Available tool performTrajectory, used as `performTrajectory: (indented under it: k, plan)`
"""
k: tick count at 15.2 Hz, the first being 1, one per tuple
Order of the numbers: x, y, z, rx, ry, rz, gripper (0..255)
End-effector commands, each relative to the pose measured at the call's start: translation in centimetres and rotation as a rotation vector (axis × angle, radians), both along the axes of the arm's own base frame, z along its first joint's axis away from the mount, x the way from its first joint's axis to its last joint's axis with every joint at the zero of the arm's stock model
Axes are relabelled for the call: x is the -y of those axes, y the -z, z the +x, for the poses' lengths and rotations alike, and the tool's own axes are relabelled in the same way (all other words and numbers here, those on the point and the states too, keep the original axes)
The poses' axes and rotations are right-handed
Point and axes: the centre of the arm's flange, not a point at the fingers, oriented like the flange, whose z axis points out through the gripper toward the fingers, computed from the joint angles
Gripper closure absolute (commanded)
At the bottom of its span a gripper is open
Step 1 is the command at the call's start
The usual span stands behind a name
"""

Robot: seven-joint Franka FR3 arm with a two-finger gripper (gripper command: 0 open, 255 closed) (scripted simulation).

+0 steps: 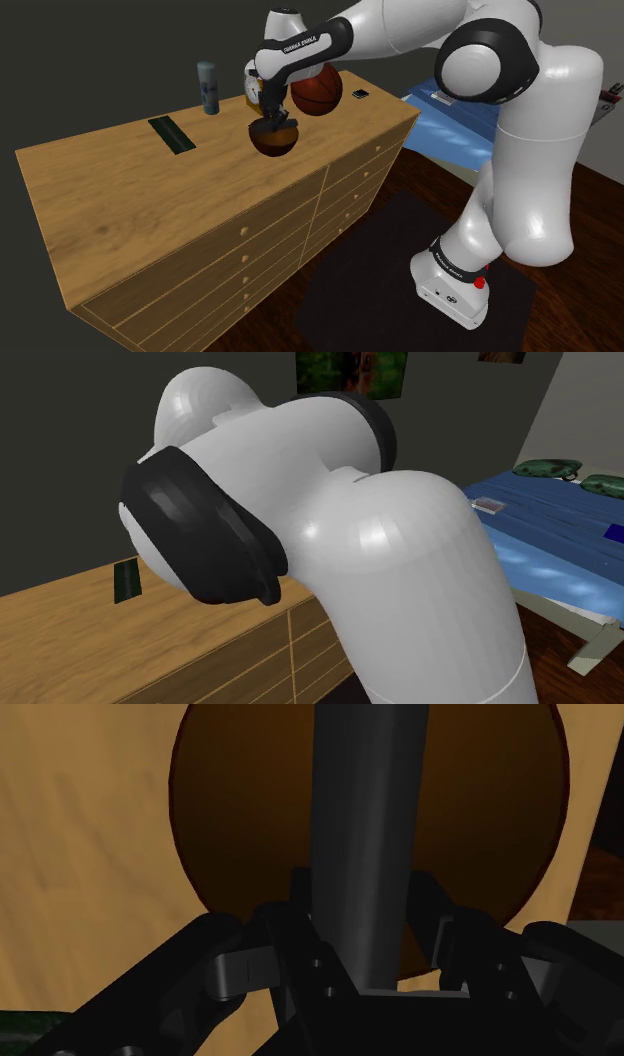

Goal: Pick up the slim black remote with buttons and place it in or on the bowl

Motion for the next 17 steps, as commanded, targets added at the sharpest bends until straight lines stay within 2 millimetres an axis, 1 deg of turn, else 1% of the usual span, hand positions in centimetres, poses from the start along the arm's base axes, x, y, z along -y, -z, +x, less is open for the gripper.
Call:
performTrajectory:
  k: [1,2,10,11,16,17]
  plan:
    - [0.0,1.2,-0.1,0.0,0.0,0.0,255]
    - [0.0,1.9,-0.1,0.0,0.0,0.0,255]
    - [0.0,1.9,-0.1,0.0,0.0,0.0,255]
    - [0.0,2.0,-0.1,0.0,0.0,0.0,0]
    - [0.0,1.9,-0.1,0.0,0.0,0.0,0]
    - [0.0,0.6,-0.2,0.0,0.0,0.0,0]
